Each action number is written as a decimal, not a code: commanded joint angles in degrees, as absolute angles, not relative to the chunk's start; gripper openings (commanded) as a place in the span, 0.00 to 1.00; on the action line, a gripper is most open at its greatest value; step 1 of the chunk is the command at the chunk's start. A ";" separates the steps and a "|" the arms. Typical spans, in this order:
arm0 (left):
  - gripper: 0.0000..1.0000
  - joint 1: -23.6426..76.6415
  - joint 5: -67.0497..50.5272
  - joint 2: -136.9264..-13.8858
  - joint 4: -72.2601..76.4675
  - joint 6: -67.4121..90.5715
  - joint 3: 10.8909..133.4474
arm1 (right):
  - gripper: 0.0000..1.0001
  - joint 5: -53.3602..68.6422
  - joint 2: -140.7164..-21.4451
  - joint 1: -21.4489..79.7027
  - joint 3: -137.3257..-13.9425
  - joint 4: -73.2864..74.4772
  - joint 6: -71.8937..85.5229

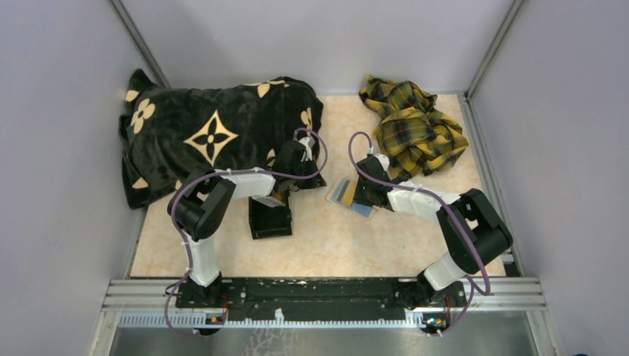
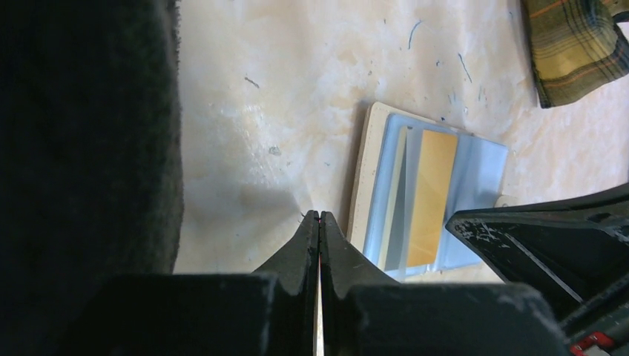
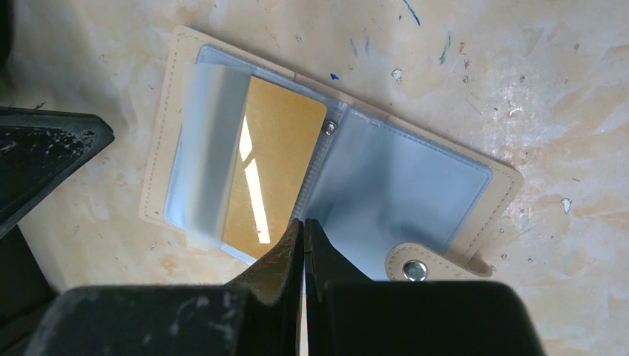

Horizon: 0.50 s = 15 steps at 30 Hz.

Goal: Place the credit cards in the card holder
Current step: Insert the credit card into the card holder.

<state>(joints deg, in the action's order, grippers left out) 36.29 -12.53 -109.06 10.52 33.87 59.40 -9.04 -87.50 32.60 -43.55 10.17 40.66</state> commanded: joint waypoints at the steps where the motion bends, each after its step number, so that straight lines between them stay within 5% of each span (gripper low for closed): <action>1: 0.02 37.43 -9.87 -111.21 8.47 30.62 62.39 | 0.00 -10.26 -86.65 33.04 -46.66 9.42 40.00; 15: 0.00 41.02 -7.27 -114.23 5.65 27.58 64.37 | 0.00 -9.51 -88.45 33.06 -46.41 8.10 40.07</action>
<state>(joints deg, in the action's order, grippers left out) 39.64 -8.69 -112.09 8.36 29.69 63.07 -9.15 -87.92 32.62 -44.05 10.07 40.51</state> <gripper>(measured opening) 0.006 0.006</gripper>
